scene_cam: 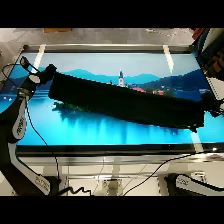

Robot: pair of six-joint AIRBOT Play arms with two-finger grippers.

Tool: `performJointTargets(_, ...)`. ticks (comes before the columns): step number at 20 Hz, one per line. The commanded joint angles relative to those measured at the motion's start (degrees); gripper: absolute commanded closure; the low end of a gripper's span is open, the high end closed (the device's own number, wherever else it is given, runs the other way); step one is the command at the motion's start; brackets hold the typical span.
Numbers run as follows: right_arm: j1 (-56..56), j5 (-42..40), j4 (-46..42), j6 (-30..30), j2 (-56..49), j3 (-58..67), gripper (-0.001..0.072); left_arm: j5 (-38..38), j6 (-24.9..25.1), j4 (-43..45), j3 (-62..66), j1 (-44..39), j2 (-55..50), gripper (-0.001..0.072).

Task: Fold the clothes and pants, and hang the long-sleeved shirts on hangers.

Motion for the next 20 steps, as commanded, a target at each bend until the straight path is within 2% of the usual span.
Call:
performJointTargets(1, 0.1, -2.8, 3.3, 0.5, -1.6, 0.0, 0.0075, 2.1, 0.2, -0.2, 0.2, -0.7, -0.2, 0.0000)
performJointTargets(2, 0.1, -2.1, 3.3, 0.5, -1.6, 0.0, 0.0040, 1.3, 0.2, -0.1, 0.2, -0.5, -0.1, 0.0000)
performJointTargets(5, 0.1, 1.5, 3.3, 0.5, -1.6, 0.0, 0.0040, -6.4, 0.2, 2.0, 0.2, 1.9, 0.8, 0.0002)
performJointTargets(9, 0.1, 4.0, 3.2, 0.4, -1.6, 0.0, 0.0041, -27.6, 0.2, 3.5, 0.2, 9.5, 1.9, 0.0013)
performJointTargets(11, 0.1, 4.0, 3.2, 0.2, -1.6, 0.0, 0.0041, -34.4, 0.2, 3.5, -0.5, 12.7, 1.7, 0.0014)
performJointTargets(13, 0.1, 4.0, 3.2, 0.1, -1.6, 0.0, 0.0041, -35.5, 0.2, 2.8, -2.1, 14.1, 1.7, 0.0031)
performJointTargets(14, 0.1, 4.0, 3.2, 0.1, -1.6, 0.0, 0.0041, -35.4, 0.3, 2.6, -2.6, 14.1, 1.4, 0.0088)
performJointTargets(15, 0.1, 4.0, 3.2, 0.1, -1.6, 0.0, 0.0041, -35.4, 0.3, 2.6, -2.8, 13.8, 0.9, 0.0106)
performJointTargets(20, 0.1, 3.9, 3.2, 0.1, -1.6, 0.0, 0.0041, -35.2, 0.3, 2.4, -2.8, 9.3, -3.4, 0.0106)
